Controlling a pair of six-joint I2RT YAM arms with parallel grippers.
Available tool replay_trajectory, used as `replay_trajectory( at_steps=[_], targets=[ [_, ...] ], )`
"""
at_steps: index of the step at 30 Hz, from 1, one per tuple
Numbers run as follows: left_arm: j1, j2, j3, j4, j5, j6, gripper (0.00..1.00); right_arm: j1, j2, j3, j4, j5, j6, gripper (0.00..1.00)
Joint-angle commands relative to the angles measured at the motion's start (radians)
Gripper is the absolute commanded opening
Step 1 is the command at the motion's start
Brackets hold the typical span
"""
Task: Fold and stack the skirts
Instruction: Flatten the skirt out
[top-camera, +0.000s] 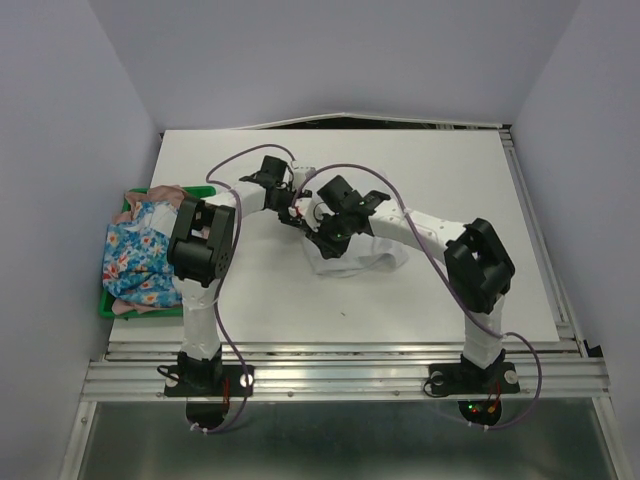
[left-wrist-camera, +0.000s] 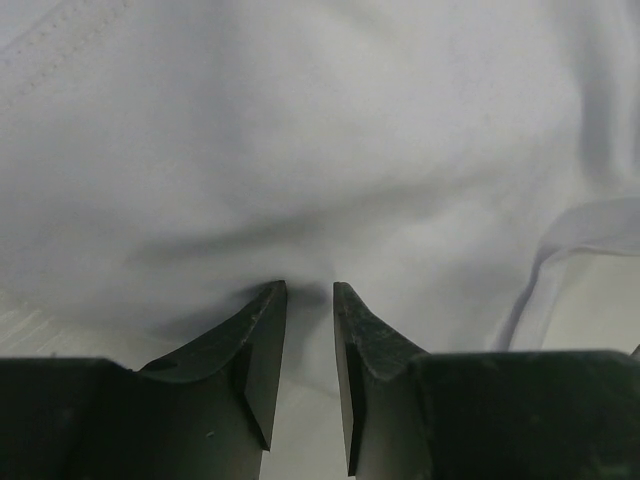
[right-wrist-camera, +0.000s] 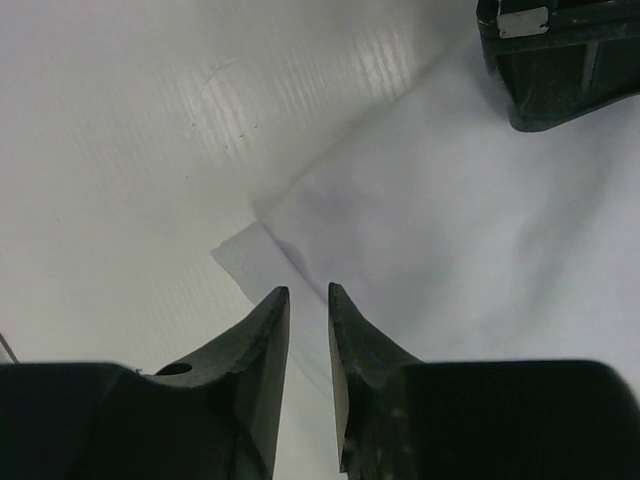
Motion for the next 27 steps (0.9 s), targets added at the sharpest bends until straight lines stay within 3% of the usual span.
replay_trajectory(
  at_steps=[1, 18, 25, 27],
  targets=[
    [0.008, 0.045, 0.025, -0.022, 0.001, 0.003, 0.37, 0.03, -0.013, -0.031, 0.101, 0.036, 0.049, 0.3],
    [0.01, 0.045, 0.016, -0.016, -0.013, 0.016, 0.37, 0.039, 0.089, -0.028, 0.098, -0.068, 0.137, 0.45],
    [0.01, 0.055, 0.022, -0.021, -0.017, 0.017, 0.37, 0.07, 0.07, -0.068, 0.104, -0.065, 0.114, 0.41],
    [0.01, 0.06, 0.022, -0.021, -0.019, 0.017, 0.37, 0.07, 0.049, -0.079, 0.107, -0.06, 0.106, 0.31]
  ],
)
